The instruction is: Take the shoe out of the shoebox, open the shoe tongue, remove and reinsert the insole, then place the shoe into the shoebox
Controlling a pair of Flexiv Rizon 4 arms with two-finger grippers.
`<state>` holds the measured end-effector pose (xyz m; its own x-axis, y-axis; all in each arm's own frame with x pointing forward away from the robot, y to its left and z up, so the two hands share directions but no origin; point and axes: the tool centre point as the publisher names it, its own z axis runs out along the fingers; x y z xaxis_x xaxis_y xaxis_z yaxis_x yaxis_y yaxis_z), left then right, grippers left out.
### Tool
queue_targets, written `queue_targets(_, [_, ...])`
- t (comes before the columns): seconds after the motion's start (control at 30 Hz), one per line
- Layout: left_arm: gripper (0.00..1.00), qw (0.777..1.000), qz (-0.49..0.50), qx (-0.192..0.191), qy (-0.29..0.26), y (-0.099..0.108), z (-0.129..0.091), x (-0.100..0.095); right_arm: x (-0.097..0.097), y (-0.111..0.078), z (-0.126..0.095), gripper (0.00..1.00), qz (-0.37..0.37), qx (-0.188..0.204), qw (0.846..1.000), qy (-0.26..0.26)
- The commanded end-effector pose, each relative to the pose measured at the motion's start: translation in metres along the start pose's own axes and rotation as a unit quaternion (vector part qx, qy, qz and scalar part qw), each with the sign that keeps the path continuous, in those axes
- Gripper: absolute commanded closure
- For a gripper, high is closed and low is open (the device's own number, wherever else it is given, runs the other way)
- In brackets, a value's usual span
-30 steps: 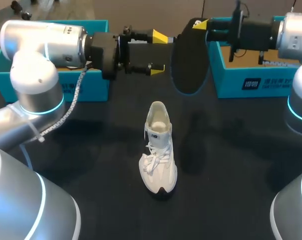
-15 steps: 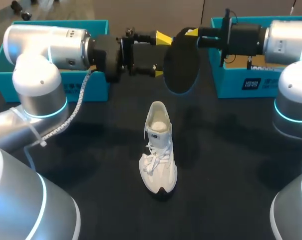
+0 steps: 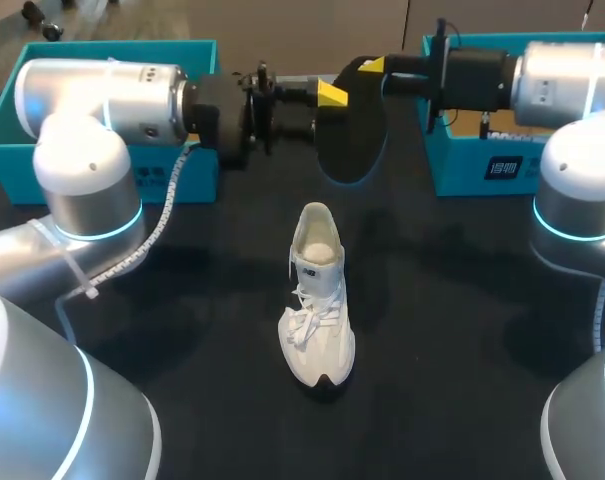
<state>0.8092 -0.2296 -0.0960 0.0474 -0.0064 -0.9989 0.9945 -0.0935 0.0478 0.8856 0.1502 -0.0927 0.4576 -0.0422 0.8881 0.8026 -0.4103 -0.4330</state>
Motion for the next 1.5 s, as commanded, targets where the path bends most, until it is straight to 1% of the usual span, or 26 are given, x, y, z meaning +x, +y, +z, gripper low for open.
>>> queue_targets(0.03, [1.00, 1.000, 0.000, 0.000, -0.002, 0.003, 0.004, 0.002, -0.001, 0.000, 0.005, 1.00, 0.001, 0.000, 1.000, 0.006])
queue_targets(0.23, [1.00, 1.000, -0.005, -0.003, -0.006, 0.007, 0.007, 0.008, -0.005, -0.002, 0.008, 1.00, 0.004, 0.000, 1.000, 0.014])
queue_targets(0.37, [1.00, 1.000, -0.012, -0.003, -0.009, 0.007, 0.007, 0.010, -0.009, -0.003, 0.005, 1.00, -0.001, 0.005, 1.000, 0.013])
queue_targets(0.4, [1.00, 1.000, -0.012, -0.003, -0.009, 0.007, 0.006, 0.010, -0.009, -0.005, 0.005, 0.60, -0.002, 0.006, 1.000, 0.013])
queue_targets(0.43, [1.00, 1.000, -0.013, -0.003, -0.010, 0.007, 0.006, 0.009, -0.009, -0.006, 0.004, 0.60, -0.011, 0.011, 1.000, 0.009])
queue_targets(0.47, [1.00, 1.000, -0.013, -0.003, -0.010, 0.006, 0.005, 0.009, -0.009, -0.008, 0.003, 0.00, -0.024, 0.014, 1.000, 0.006])
queue_targets(0.53, [1.00, 1.000, -0.013, -0.003, -0.010, 0.004, 0.004, 0.007, -0.010, -0.011, 0.001, 0.00, -0.038, 0.023, 0.999, -0.008])
queue_targets(0.67, [1.00, 1.000, -0.012, -0.005, -0.011, 0.001, 0.000, 0.003, -0.007, -0.016, -0.008, 0.00, -0.076, 0.027, 0.997, 0.000])
queue_targets(0.8, [1.00, 1.000, -0.014, -0.011, -0.010, -0.002, -0.005, 0.005, -0.008, -0.020, -0.020, 0.00, -0.102, 0.033, 0.994, 0.014])
queue_targets(0.93, [1.00, 1.000, -0.016, -0.016, -0.001, -0.004, -0.011, 0.010, -0.011, -0.024, -0.033, 0.00, -0.130, 0.043, 0.990, 0.024])
queue_targets(1.07, [1.00, 1.000, -0.016, -0.019, 0.004, -0.006, -0.017, 0.010, -0.018, -0.032, -0.049, 0.00, -0.154, 0.055, 0.986, 0.033])
queue_targets(1.23, [1.00, 0.999, -0.018, -0.025, 0.009, -0.008, -0.023, 0.009, -0.031, -0.038, -0.069, 0.00, -0.183, 0.082, 0.979, 0.034])
queue_targets(1.37, [1.00, 0.999, -0.018, -0.028, 0.013, -0.012, -0.027, 0.007, -0.035, -0.045, -0.081, 0.00, -0.217, 0.115, 0.969, 0.027])
queue_targets(1.5, [1.00, 0.999, -0.022, -0.030, 0.011, -0.014, -0.029, 0.005, -0.036, -0.047, -0.090, 0.00, -0.244, 0.128, 0.961, 0.028])
